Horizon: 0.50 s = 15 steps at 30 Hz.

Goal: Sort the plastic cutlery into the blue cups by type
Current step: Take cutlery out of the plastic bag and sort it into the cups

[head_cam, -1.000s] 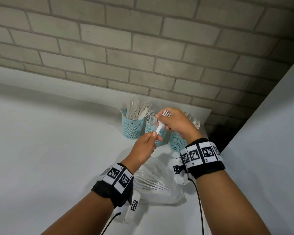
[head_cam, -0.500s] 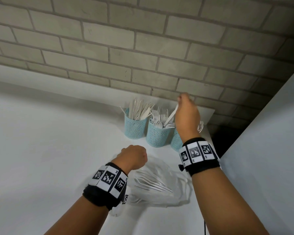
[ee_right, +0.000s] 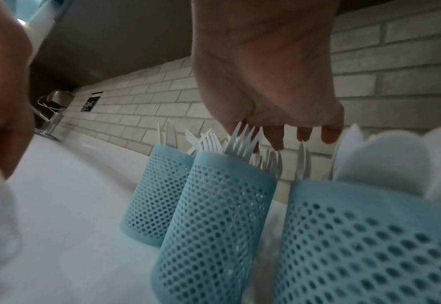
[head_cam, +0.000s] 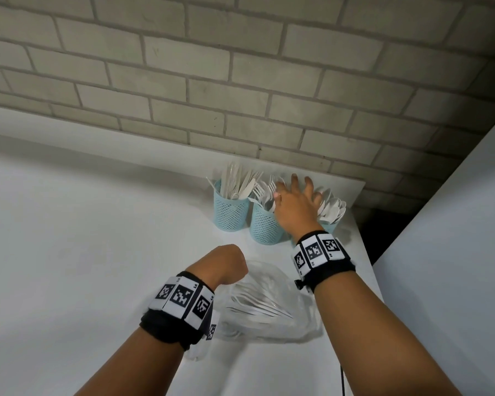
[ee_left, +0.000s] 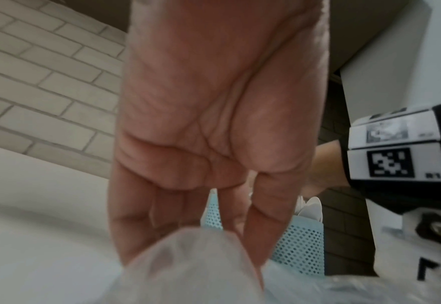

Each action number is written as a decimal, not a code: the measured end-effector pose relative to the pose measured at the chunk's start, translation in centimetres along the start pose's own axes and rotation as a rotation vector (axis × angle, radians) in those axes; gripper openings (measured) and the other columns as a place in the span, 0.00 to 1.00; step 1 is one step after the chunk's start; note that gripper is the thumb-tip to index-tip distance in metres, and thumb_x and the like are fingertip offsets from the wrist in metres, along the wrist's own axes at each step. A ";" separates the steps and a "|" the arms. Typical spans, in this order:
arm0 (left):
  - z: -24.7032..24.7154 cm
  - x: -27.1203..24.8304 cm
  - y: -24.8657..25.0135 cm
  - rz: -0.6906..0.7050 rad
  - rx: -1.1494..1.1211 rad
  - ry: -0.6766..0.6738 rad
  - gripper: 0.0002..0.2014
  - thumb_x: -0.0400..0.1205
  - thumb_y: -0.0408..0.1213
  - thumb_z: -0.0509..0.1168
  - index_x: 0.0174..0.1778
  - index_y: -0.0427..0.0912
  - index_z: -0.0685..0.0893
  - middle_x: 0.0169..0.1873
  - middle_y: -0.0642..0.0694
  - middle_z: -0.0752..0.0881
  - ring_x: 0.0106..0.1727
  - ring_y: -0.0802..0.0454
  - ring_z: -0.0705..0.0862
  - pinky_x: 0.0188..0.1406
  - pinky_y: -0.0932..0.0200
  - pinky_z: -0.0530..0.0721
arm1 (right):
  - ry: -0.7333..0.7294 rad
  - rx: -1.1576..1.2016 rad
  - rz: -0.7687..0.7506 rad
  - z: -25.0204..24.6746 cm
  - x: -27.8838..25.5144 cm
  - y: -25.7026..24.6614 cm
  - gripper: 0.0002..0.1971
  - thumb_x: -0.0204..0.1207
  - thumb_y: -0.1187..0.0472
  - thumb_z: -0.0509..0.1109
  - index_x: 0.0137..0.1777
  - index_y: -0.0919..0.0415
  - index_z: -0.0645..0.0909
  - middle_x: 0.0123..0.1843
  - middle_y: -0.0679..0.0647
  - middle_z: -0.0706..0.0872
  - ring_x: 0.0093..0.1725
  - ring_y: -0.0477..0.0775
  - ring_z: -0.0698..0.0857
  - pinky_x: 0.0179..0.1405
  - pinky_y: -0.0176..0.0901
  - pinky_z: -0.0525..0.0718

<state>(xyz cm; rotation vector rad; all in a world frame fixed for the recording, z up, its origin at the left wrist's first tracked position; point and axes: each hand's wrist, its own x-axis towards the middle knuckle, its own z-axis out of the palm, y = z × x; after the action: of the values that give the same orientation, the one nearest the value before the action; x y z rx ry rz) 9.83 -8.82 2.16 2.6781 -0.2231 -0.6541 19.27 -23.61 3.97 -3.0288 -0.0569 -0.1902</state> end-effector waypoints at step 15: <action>1.5 -1.3 -1.2 -0.022 0.030 0.080 0.27 0.81 0.24 0.57 0.78 0.41 0.66 0.78 0.45 0.66 0.78 0.48 0.65 0.76 0.59 0.63 | -0.772 0.013 -0.210 -0.6 -9.5 -3.9 0.13 0.69 0.63 0.72 0.54 0.63 0.86 0.50 0.57 0.90 0.48 0.57 0.89 0.45 0.46 0.86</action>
<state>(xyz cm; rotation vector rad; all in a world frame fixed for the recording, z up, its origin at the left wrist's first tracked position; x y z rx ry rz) 8.09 -7.88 1.01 2.7325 -0.1842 -0.5532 9.57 -20.12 3.72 -2.8735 -0.4265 0.9536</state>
